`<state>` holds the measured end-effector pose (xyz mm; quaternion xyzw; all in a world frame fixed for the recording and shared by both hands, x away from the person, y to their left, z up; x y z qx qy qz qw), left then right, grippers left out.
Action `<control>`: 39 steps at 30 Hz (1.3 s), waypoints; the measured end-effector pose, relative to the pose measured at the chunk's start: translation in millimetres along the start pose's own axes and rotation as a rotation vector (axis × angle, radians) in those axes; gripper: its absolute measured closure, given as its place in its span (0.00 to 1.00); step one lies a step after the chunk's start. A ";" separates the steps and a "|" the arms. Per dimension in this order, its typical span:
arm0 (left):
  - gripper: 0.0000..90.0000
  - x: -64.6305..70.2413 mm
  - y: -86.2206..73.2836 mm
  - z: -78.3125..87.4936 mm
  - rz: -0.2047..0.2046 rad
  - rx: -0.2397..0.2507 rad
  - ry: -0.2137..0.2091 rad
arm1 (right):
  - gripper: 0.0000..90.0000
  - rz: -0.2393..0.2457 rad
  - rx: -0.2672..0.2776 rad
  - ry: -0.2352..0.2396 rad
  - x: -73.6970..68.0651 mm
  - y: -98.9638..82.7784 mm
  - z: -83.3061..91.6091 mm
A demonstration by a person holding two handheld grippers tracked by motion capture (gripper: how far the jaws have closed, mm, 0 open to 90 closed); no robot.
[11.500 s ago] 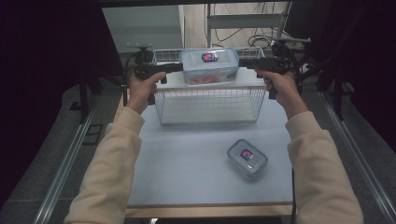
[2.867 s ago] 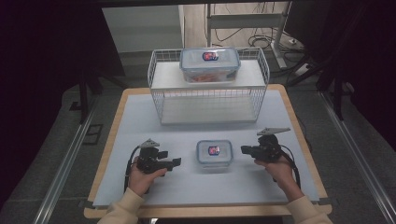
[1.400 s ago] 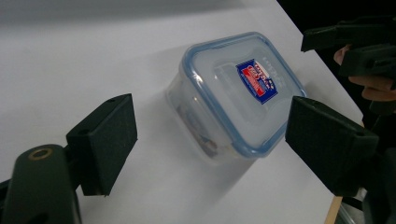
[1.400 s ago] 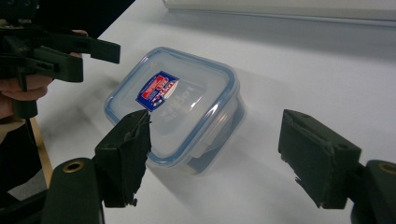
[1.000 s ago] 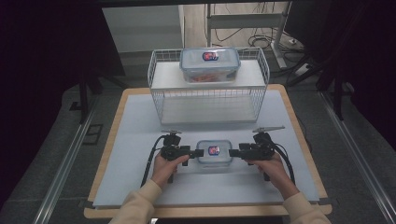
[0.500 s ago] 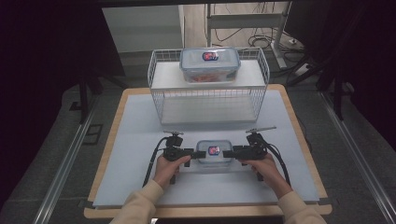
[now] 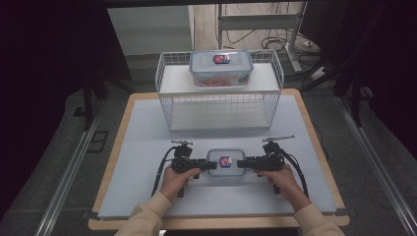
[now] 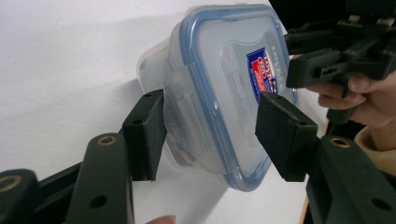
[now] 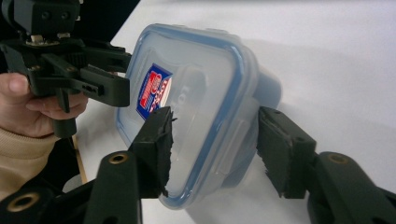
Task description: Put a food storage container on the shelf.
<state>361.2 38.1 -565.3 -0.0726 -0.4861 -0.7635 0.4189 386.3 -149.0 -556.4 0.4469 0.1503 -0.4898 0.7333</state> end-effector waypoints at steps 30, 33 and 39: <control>0.58 15.2 -7.6 12.7 -0.086 0.055 0.040 | 0.59 0.064 0.041 0.028 -11.0 -9.6 9.6; 0.58 16.5 -5.7 14.4 -0.093 0.061 0.042 | 0.59 0.071 0.050 0.030 -12.2 -8.4 10.3; 0.58 19.3 -1.9 17.9 -0.102 0.077 0.039 | 0.59 0.090 0.067 0.029 -17.5 -4.9 13.9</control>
Point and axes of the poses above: each handheld gripper's, and its own axes: z roughly backward along the jaws, y roughly out of its top, x roughly to its right, the point moved 8 cm from there along -z, roughly forward along the jaws, and after that the axes turned 9 degrees about -z, right-handed, at the moved point
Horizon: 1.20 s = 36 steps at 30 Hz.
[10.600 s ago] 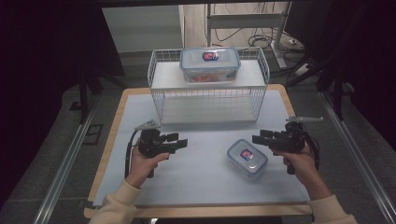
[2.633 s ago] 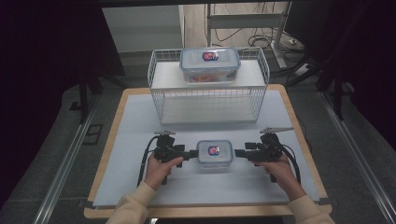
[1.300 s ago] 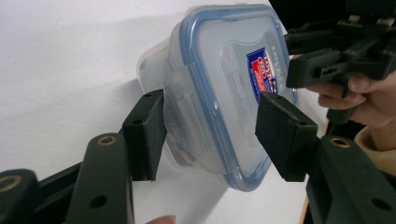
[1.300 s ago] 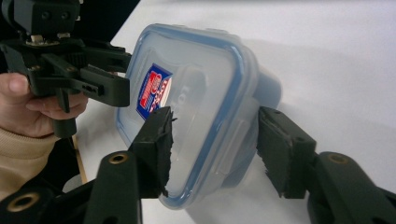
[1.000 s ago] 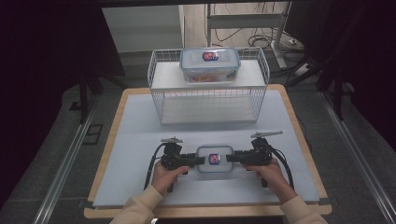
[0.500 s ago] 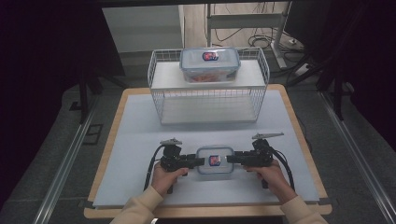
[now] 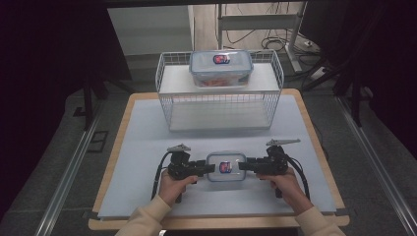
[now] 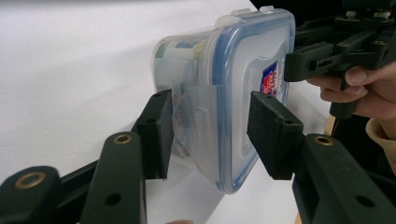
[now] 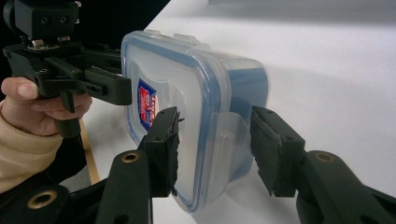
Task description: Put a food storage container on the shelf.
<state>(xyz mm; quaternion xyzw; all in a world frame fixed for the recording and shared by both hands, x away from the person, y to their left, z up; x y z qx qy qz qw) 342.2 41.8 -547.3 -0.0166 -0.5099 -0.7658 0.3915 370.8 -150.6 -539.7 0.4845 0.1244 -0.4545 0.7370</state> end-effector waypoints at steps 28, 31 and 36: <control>0.58 7.3 25.1 10.2 -0.062 0.037 0.017 | 0.59 0.078 0.054 -0.015 -15.7 21.0 13.3; 0.58 7.6 29.0 10.8 -0.064 0.041 0.019 | 0.59 0.084 0.062 -0.018 -17.0 24.9 14.9; 0.57 8.2 40.3 15.3 -0.086 0.050 0.031 | 0.59 0.091 0.077 -0.015 -20.4 32.9 17.3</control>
Point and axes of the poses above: each handheld gripper's, and its own axes: z roughly backward along the jaws, y roughly out of its top, x roughly to its right, the point moved 8 cm from there along -z, roughly forward along the jaws, and after that the axes turned 9 degrees about -z, right-handed, at the moved point
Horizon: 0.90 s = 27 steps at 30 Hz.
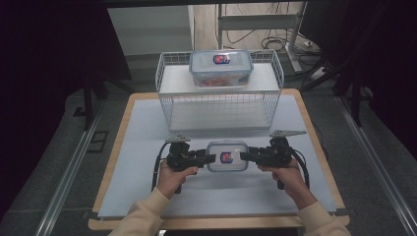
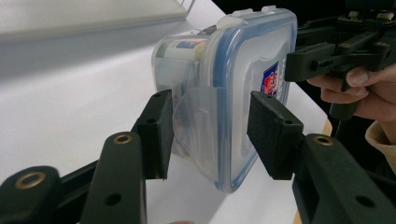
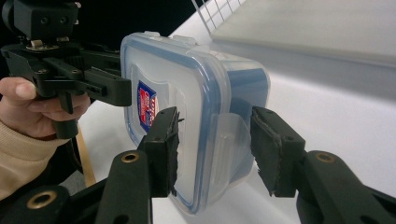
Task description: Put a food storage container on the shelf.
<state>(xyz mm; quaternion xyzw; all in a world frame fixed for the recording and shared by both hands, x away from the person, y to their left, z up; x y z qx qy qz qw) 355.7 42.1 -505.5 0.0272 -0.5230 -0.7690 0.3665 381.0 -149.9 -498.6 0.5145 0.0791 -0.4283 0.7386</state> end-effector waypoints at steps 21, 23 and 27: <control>0.57 -1.0 56.4 25.2 -0.061 0.063 0.003 | 0.60 0.058 0.060 0.020 -25.8 54.1 14.1; 0.57 -1.0 65.0 28.3 -0.068 0.072 0.007 | 0.60 0.067 0.068 0.019 -29.1 62.3 16.6; 0.57 -1.8 79.7 33.9 -0.084 0.087 0.012 | 0.60 0.077 0.083 0.024 -34.2 76.6 20.2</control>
Point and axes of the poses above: each handheld gripper's, and its own axes: z roughly backward along the jaws, y roughly out of its top, x roughly to its right, the point moved 8 cm from there along -z, roughly forward along the jaws, and after that the axes turned 9 degrees about -z, right-handed, at the moved point
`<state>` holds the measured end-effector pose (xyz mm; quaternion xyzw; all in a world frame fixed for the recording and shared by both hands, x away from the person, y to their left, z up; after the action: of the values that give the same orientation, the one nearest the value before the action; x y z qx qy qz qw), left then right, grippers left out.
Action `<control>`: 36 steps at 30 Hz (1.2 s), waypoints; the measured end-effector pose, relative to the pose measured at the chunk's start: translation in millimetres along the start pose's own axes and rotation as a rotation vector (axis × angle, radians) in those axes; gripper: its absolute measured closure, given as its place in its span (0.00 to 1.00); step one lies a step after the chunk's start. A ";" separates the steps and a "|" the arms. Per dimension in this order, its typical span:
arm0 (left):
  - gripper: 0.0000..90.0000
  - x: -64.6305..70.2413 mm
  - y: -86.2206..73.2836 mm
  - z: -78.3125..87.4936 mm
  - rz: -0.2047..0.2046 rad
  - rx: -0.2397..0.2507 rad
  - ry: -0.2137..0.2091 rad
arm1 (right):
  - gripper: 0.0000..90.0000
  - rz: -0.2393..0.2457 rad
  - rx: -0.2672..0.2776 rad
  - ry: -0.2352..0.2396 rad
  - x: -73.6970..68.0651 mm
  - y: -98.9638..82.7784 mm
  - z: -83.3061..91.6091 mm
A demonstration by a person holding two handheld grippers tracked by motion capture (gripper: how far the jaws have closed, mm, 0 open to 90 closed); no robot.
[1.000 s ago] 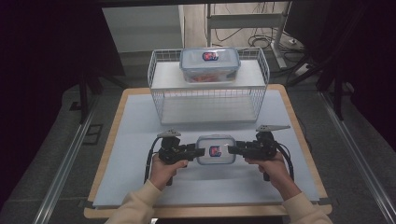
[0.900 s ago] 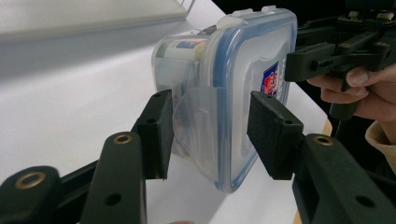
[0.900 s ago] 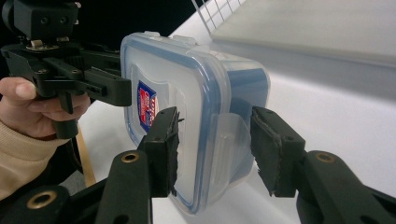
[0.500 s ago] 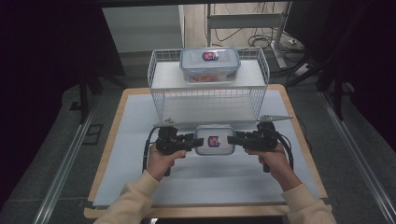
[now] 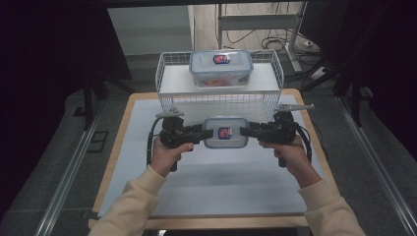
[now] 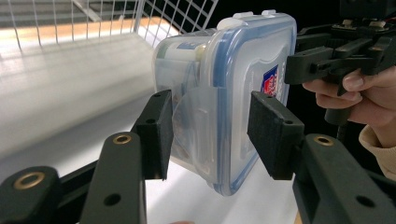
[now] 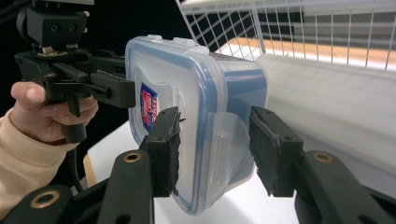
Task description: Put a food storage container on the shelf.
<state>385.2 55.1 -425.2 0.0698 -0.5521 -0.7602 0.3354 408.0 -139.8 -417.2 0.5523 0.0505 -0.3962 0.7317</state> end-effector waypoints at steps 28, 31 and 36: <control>0.57 -18.3 75.8 16.6 -0.042 0.054 0.017 | 0.60 0.052 0.044 0.011 -15.4 81.0 3.2; 0.57 -21.3 84.0 17.3 -0.048 0.059 0.022 | 0.60 0.059 0.049 0.013 -15.4 90.2 2.7; 0.57 -27.5 97.0 18.9 -0.058 0.060 0.026 | 0.60 0.058 0.051 0.016 -14.9 103.1 0.8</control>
<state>439.2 70.1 -339.3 0.1057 -0.5679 -0.7517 0.3183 463.1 -124.8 -330.0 0.5751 0.0303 -0.3718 0.7281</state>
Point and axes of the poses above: each handheld gripper's, and its own axes: z roughly backward along the jaws, y roughly out of its top, x roughly to its right, the point moved 8 cm from there along -z, roughly forward along the jaws, and after that the axes turned 9 degrees about -z, right-handed, at the moved point
